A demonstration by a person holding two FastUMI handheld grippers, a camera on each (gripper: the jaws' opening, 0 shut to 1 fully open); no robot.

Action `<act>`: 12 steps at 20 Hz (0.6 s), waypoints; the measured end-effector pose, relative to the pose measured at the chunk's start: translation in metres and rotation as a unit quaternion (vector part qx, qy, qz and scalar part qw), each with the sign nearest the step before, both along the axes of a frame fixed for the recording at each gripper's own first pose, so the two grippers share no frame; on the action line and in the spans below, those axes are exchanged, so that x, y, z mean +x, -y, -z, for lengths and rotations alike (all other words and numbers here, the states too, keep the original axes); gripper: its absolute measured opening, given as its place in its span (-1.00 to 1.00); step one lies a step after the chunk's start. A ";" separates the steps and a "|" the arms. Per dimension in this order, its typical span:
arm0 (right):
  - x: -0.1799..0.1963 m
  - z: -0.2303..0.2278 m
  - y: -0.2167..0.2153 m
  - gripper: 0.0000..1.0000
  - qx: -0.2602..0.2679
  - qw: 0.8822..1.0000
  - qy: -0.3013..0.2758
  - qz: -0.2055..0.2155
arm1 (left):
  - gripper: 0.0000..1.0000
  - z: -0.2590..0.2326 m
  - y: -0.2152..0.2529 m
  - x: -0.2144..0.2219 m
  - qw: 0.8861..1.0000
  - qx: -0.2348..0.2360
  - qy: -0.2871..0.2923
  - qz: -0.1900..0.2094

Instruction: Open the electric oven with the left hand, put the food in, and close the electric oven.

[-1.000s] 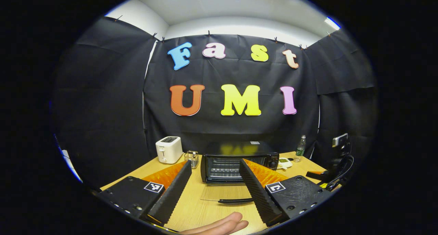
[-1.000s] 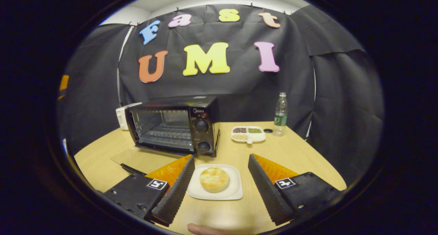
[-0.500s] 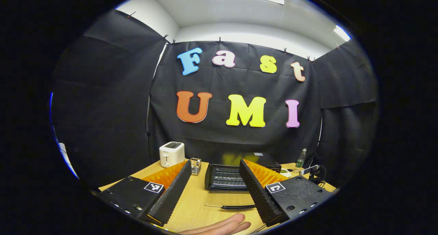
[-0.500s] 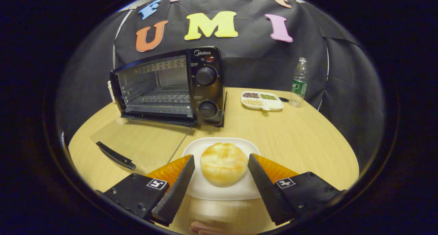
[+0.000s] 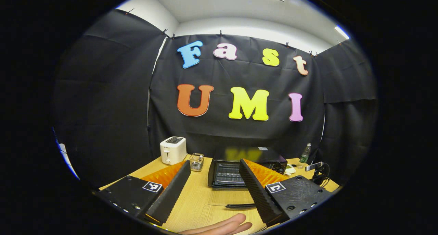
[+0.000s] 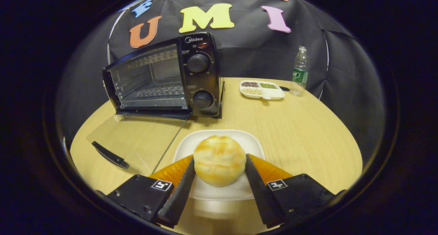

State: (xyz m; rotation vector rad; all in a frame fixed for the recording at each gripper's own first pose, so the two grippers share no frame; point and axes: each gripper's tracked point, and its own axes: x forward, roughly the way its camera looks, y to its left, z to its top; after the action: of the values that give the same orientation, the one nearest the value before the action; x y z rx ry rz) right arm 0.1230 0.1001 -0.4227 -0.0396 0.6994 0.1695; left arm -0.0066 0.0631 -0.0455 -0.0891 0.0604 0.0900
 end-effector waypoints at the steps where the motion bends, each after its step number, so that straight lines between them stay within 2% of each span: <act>1: -0.003 -0.007 -0.003 0.72 0.005 1.000 0.004 -0.002 | 0.88 0.001 -0.001 0.000 1.000 0.001 -0.001 0.001; 5: -0.006 -0.039 -0.022 0.67 0.030 0.999 0.028 -0.005 | 0.88 0.008 -0.011 -0.002 1.000 0.015 -0.009 -0.002; 8: -0.008 -0.049 -0.056 0.67 0.097 0.995 0.004 -0.017 | 0.89 0.008 -0.012 -0.003 1.000 0.019 -0.012 0.000; 12: 0.002 -0.056 -0.089 0.62 0.150 0.988 -0.020 0.000 | 0.88 0.002 -0.006 -0.006 0.999 0.027 0.001 0.019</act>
State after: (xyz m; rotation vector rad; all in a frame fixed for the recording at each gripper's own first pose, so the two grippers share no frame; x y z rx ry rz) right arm 0.1255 0.1887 -0.3664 0.2521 0.7081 0.2750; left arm -0.0126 0.0690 -0.0472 -0.0333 0.0575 0.0528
